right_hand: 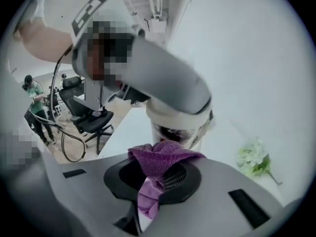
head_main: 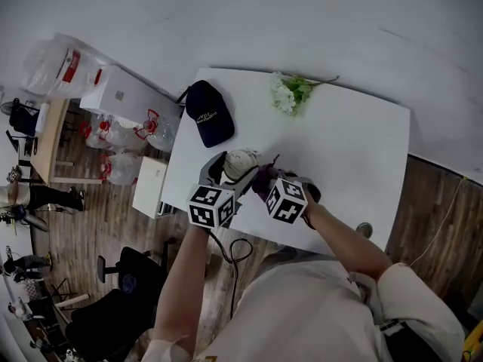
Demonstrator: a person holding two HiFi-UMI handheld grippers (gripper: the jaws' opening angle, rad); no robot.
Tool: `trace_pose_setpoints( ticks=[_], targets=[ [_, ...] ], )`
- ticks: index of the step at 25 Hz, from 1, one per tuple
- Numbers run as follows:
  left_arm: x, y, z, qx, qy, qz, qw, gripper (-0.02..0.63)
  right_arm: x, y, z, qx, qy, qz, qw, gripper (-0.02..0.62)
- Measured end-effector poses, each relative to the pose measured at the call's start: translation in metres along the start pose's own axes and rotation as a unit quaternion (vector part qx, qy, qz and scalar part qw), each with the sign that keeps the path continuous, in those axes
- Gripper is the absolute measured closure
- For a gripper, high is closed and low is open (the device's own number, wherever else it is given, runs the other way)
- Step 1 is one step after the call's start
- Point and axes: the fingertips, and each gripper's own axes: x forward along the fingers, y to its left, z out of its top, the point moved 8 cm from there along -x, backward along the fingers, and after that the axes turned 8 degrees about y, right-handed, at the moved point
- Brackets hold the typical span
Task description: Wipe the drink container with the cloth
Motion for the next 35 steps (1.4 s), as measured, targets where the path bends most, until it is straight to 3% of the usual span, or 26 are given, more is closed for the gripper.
trace_pose_setpoints(
  ticks=[5,12,17,23,25,31,35],
  targets=[
    [0.001,-0.003,-0.002,0.007,-0.006,-0.004,1.0000,0.202,-0.053,-0.010,-0.004,0.044,-0.057,-0.058,0.996,0.526],
    [-0.012,-0.004,0.008,0.018,-0.043,0.002,0.9989,0.204,-0.121,-0.016,-0.011,0.134,-0.112,-0.074,0.982,0.526],
    [-0.043,-0.012,0.021,0.002,-0.087,0.018,0.9960,0.206,-0.176,-0.012,0.006,0.135,-0.158,-0.112,0.972,0.526],
    [-0.080,-0.024,0.036,0.019,-0.118,0.025,0.9925,0.209,-0.240,-0.006,0.038,0.123,-0.237,-0.151,0.952,0.526],
    [-0.095,-0.028,0.045,0.025,-0.131,0.033,0.9905,0.245,-0.257,-0.002,0.048,0.115,-0.258,-0.160,0.946,0.526],
    [-0.146,-0.044,0.072,0.039,-0.182,0.067,0.9803,0.436,-0.298,0.019,0.075,0.084,-0.305,-0.178,0.932,0.526],
    [-0.181,-0.060,0.081,0.059,-0.211,0.082,0.9722,0.491,-0.322,0.036,0.088,0.063,-0.331,-0.183,0.923,0.526]
  ],
)
